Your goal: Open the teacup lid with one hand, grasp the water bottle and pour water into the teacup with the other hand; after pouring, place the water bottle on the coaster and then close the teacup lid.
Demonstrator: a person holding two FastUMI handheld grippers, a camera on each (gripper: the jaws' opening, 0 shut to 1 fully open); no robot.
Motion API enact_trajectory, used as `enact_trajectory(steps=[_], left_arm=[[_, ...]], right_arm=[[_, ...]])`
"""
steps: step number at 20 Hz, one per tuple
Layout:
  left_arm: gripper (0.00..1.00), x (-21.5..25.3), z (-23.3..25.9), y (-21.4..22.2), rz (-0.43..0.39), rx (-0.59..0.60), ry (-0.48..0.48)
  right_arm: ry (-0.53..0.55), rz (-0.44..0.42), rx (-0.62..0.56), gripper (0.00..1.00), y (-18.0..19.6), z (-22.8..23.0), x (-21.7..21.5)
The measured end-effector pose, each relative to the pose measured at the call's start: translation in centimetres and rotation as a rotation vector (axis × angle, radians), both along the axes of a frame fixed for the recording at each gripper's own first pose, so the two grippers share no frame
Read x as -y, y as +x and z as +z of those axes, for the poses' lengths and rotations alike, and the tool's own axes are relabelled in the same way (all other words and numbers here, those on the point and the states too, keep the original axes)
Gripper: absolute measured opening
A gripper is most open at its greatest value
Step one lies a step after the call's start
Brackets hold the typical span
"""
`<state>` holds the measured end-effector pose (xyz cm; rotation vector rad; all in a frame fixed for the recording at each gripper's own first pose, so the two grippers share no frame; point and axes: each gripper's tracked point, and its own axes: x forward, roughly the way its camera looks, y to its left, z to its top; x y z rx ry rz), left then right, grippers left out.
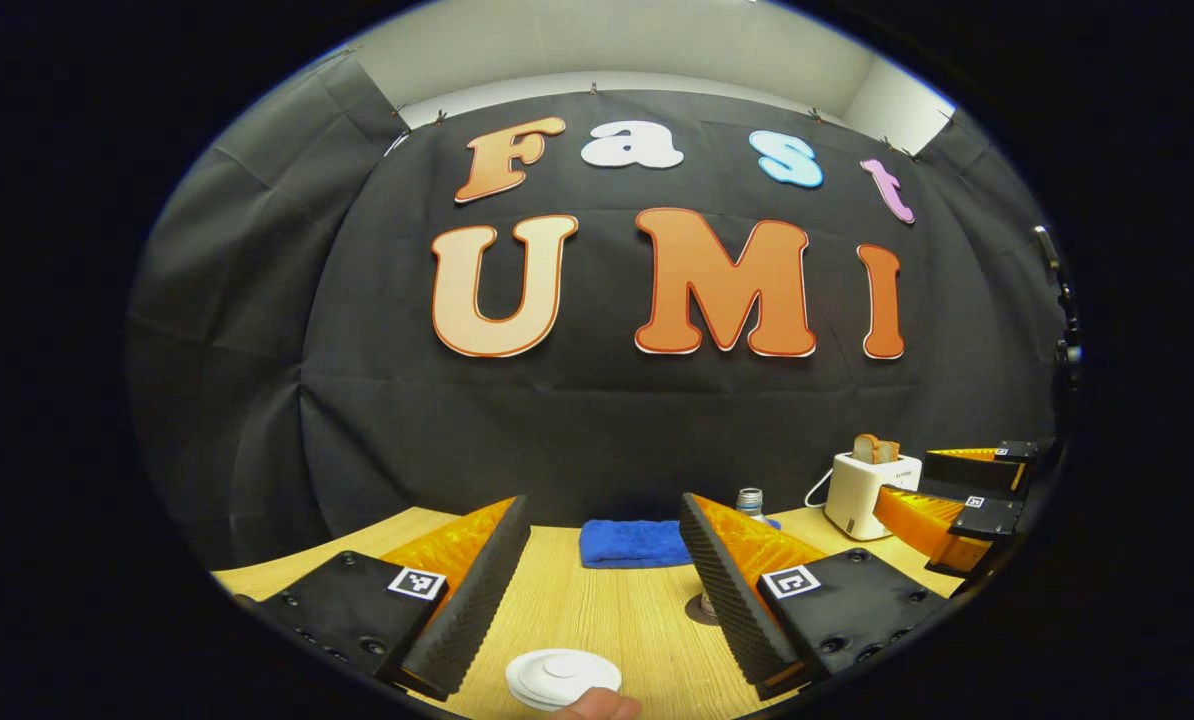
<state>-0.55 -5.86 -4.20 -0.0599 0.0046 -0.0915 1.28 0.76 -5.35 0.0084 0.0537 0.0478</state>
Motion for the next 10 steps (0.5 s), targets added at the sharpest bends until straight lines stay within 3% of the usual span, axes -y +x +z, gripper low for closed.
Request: enact_trajectory(steps=[10], left_arm=[[1.00,-1.13,-1.02,-0.32,0.028,-0.016,-0.002]], right_arm=[[0.003,-0.022,-0.017,0.98,-0.73,-0.81,0.70]])
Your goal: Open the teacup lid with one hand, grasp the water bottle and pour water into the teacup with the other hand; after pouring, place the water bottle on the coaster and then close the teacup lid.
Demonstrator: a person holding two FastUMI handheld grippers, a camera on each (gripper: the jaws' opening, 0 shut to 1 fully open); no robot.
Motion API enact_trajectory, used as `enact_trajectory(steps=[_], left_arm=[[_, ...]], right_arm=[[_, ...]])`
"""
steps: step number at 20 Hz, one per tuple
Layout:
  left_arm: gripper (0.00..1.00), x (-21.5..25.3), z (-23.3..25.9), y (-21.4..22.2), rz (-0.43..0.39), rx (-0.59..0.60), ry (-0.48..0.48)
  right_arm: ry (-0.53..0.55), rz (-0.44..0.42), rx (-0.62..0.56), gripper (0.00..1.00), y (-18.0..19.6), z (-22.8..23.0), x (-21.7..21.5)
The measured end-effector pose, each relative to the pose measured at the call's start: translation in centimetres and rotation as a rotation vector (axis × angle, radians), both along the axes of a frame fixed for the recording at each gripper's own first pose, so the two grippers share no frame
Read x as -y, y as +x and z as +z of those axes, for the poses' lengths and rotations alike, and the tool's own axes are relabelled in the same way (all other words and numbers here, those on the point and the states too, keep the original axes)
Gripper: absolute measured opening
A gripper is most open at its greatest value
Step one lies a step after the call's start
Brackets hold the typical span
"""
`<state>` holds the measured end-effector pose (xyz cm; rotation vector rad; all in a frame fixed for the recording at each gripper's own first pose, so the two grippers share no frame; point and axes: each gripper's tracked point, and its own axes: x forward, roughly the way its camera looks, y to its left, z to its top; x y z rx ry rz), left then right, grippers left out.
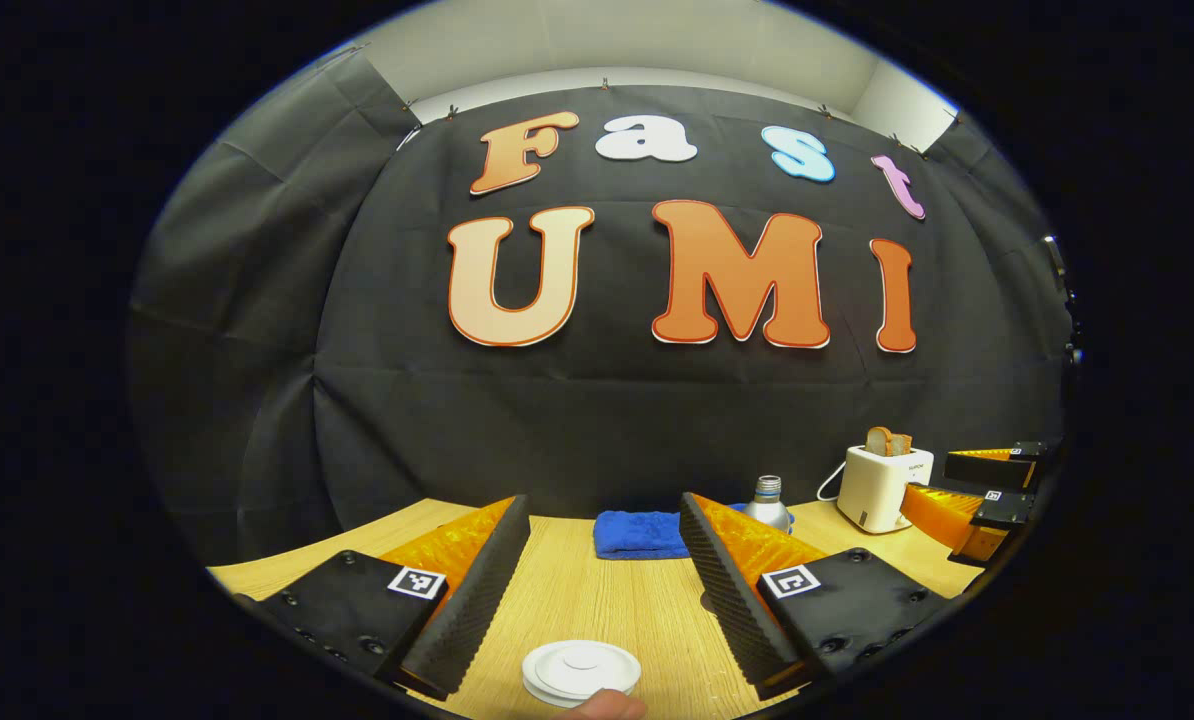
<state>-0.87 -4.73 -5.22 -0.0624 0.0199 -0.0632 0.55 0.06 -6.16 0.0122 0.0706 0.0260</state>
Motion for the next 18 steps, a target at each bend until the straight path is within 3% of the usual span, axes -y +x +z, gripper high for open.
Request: enact_trajectory(steps=[4,5,6,18], left_arm=[[0.99,0.25,0.02,0.03,-0.003,0.004,0.015],[0.95,0.24,0.07,0.01,-0.003,0.006,0.025],[0.99,0.30,0.15,0.00,-0.003,0.009,0.030],[1.00,0.43,-0.05,0.18,0.002,0.005,0.014]], right_arm=[[-0.002,0.000,0.008,0.98,-0.04,0.20,-0.06],[0.002,0.000,0.008,0.98,0.00,0.17,0.00],[0.004,-0.002,0.007,0.98,0.03,0.17,-0.05],[0.004,-0.011,0.009,0.98,0.26,0.15,0.37]])
